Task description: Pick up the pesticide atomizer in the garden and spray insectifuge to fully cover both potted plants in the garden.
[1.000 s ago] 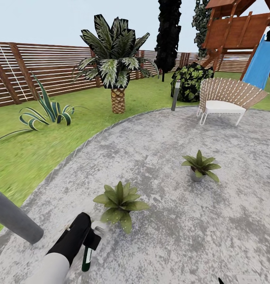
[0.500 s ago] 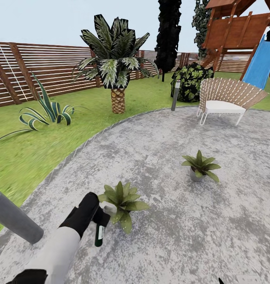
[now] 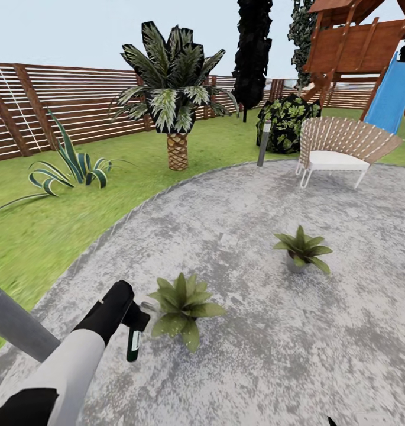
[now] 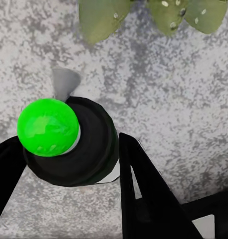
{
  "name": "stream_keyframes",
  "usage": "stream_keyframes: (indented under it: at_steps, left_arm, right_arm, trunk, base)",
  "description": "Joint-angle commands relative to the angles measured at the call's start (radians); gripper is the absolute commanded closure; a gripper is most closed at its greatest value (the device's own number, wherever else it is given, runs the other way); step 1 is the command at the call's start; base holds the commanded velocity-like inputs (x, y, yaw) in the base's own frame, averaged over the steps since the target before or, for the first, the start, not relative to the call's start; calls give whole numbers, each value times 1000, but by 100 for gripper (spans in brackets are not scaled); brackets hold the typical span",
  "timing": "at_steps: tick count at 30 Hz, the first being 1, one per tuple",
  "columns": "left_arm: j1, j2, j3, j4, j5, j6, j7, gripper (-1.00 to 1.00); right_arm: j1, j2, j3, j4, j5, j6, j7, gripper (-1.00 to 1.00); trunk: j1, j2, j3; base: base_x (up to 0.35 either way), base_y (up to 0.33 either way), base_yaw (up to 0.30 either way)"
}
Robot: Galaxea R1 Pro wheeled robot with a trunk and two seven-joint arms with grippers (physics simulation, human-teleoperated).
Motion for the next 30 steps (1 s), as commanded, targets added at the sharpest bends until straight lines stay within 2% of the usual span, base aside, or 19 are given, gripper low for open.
stream_keyframes:
  at_steps: [1,6,7,10,12,13,15,17,20,24,30]
  left_arm:
    - [0,-1,2,-1,-11,2,-9,100]
    - [1,-10,6,-1,-11,2,-9,100]
    - [2,-18,7,0,-10,2,-9,100]
    - [1,-66,6,2,-10,2,-9,100]
    - [0,-85,6,2,-11,2,-9,100]
    - [0,-86,4,2,-11,2,-9,100]
    - [0,-81,3,2,-11,2,-9,100]
    - [0,-42,3,2,-11,2,-9,100]
    - [2,-1,2,3,-11,1,-9,100]
    - [3,3,1,98,-12,-6,-9,100]
    - [3,-7,4,170,-9,-10,-11,100]
  right_arm:
    - [0,0,-9,1,8,-3,4,-100]
    - [0,0,-9,1,8,-3,5,-100]
    - [0,0,-9,1,8,-3,4,-100]
    - [-1,0,-9,1,7,-3,4,-100]
    - [-1,0,-9,1,8,-3,4,-100]
    - [-1,0,-9,1,8,-3,4,-100]
    - [0,0,-9,1,7,-3,4,-100]
    - [-1,0,-9,1,7,-3,4,-100]
    - [-1,0,-9,1,7,-3,4,-100]
    - [-1,0,-10,0,7,-3,4,-100]
    - [-1,1,-14,-1,5,-3,4,-100]
  trunk:
    - [0,0,-1]
    - [0,0,-1]
    - [0,0,-1]
    - [0,0,-1]
    - [0,0,-1]
    - [0,0,-1]
    - [0,0,-1]
    - [0,0,-1]
    - [0,0,-1]
    - [0,0,-1]
    - [0,0,-2]
  base:
    - [163,229,0]
    - [61,75,0]
    - [7,9,0]
    - [2,3,0]
    - [0,0,0]
    - [0,0,0]
    - [8,10,0]
    - [74,155,0]
    - [109,257,0]
    - [56,142,0]
    - [5,15,16]
